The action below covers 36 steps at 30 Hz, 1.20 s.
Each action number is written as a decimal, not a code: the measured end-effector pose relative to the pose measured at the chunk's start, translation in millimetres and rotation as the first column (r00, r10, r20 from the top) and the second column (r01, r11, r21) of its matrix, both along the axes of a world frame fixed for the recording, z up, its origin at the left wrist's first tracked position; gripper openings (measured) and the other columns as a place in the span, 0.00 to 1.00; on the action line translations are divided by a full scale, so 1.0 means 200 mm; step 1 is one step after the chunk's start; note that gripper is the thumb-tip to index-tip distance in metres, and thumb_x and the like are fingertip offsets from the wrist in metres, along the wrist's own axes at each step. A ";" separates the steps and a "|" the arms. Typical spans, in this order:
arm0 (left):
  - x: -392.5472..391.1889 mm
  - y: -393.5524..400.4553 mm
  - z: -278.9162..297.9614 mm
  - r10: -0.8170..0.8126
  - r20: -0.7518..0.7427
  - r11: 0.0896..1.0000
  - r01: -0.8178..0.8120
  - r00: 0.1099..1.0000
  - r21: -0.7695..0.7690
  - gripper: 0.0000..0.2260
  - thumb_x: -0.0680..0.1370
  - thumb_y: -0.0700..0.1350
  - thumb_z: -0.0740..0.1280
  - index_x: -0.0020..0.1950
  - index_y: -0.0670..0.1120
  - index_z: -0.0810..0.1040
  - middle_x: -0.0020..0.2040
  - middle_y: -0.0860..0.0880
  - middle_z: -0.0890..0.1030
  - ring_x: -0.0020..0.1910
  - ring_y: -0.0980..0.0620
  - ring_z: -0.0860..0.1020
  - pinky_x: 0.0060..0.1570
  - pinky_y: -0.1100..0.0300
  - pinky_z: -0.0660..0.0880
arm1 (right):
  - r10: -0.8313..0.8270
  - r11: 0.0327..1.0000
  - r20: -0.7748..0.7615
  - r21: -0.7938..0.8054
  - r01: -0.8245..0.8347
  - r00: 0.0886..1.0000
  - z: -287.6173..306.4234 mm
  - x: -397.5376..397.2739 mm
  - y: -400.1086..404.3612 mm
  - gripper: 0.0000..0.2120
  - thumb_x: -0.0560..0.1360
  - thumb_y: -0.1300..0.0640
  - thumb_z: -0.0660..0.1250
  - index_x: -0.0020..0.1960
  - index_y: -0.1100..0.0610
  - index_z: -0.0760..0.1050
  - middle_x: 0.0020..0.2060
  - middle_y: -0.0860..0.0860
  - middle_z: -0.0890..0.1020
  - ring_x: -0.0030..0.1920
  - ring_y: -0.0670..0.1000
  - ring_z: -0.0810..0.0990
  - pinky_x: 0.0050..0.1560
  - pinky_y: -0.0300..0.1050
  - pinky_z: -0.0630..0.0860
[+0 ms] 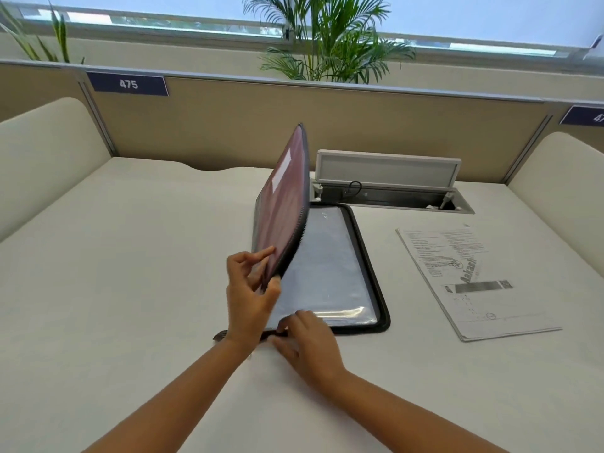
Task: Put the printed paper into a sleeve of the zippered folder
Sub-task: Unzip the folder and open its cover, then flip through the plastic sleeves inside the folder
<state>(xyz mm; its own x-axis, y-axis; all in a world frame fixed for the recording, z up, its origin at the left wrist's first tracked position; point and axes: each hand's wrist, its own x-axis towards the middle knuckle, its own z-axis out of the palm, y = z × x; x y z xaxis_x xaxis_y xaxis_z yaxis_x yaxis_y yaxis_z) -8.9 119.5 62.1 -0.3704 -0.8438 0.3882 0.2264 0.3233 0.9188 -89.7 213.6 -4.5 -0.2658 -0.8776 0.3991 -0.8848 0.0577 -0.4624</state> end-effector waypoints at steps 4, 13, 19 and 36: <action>0.04 -0.04 -0.01 0.218 -0.043 0.976 -0.219 0.975 -0.020 0.12 0.70 0.41 0.57 0.49 0.56 0.63 0.49 0.56 0.77 0.43 0.55 0.79 0.38 0.76 0.71 | -0.144 0.989 0.001 0.011 0.144 0.990 0.00 -0.16 -0.02 0.12 0.72 0.48 0.68 0.49 0.56 0.77 0.44 0.52 0.80 0.45 0.53 0.79 0.45 0.45 0.75; 0.14 -0.14 -0.03 0.425 -0.023 0.905 -0.425 0.905 -0.028 0.14 0.74 0.38 0.50 0.51 0.56 0.64 0.43 0.58 0.69 0.39 0.72 0.71 0.39 0.80 0.67 | -0.220 0.933 0.042 0.300 0.197 0.975 -0.07 -0.35 -0.05 0.24 0.78 0.42 0.57 0.70 0.52 0.64 0.74 0.51 0.61 0.75 0.51 0.55 0.74 0.45 0.54; 0.22 -0.29 -0.07 0.651 0.039 0.709 -0.625 0.758 0.327 0.20 0.79 0.38 0.48 0.72 0.37 0.58 0.69 0.39 0.66 0.63 0.47 0.69 0.59 0.74 0.65 | -0.215 0.924 0.014 0.326 0.199 0.976 -0.09 -0.35 -0.04 0.25 0.79 0.43 0.52 0.73 0.53 0.59 0.75 0.51 0.57 0.76 0.50 0.50 0.75 0.43 0.46; 0.48 -0.54 -0.29 0.660 0.400 0.210 -0.667 0.636 0.714 0.12 0.78 0.41 0.55 0.59 0.42 0.69 0.67 0.43 0.71 0.56 0.46 0.74 0.54 0.56 0.70 | -0.200 0.934 0.017 0.305 0.185 0.980 -0.11 -0.45 0.01 0.23 0.80 0.46 0.52 0.73 0.52 0.61 0.75 0.49 0.59 0.76 0.48 0.51 0.75 0.42 0.48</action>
<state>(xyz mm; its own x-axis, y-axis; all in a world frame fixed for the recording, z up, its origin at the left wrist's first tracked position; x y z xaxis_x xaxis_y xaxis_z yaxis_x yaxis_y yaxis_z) 87.1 12.4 4.4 0.4781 -0.7016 -0.5284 0.2842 -0.4456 0.8489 -178.9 214.6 -26.7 -0.4537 -0.8846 0.1074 -0.8204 0.3676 -0.4380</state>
